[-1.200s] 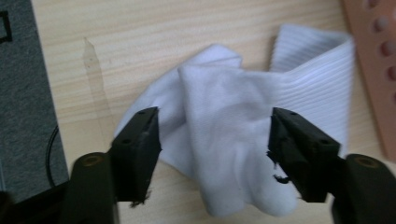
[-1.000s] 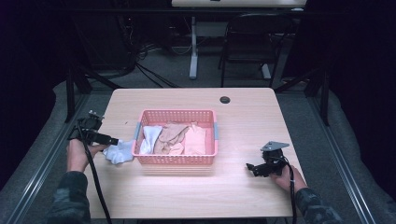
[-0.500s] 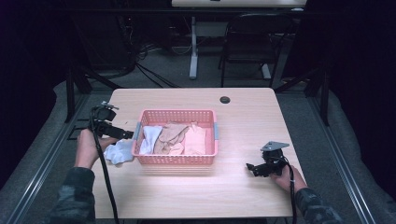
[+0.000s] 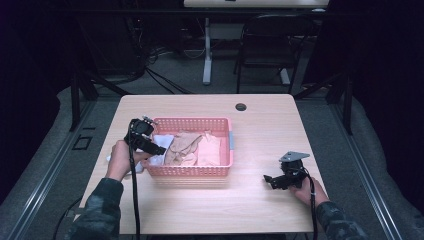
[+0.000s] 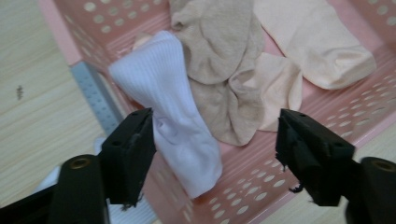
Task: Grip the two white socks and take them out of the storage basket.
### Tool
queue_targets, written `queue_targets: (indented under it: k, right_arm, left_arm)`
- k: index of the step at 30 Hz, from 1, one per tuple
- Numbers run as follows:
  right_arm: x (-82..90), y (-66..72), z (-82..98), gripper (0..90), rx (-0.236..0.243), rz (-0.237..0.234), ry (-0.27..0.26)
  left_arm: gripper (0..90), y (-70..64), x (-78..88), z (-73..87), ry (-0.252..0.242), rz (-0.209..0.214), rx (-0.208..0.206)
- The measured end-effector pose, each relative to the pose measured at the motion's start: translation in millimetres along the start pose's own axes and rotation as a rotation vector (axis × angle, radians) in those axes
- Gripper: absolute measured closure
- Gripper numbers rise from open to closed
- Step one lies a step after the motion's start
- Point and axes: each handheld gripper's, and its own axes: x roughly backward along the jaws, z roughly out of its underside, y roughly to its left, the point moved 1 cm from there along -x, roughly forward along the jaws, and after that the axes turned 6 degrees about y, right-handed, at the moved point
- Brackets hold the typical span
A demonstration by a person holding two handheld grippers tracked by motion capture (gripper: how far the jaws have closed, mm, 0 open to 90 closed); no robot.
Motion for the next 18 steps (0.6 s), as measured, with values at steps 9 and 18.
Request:
queue_targets:
  k: [9,18]
  right_arm:
    - [0.0,-0.1,0.0,0.0,0.001,0.000,0.000]
    - [0.0,0.0,0.0,0.0,0.000,0.000,0.000]
  left_arm:
    - [46.2,-1.5,-30.1,-1.2,0.087,0.027,0.023]
    - [54.3,-0.8,-41.4,0.3,0.130,-0.025,0.024]
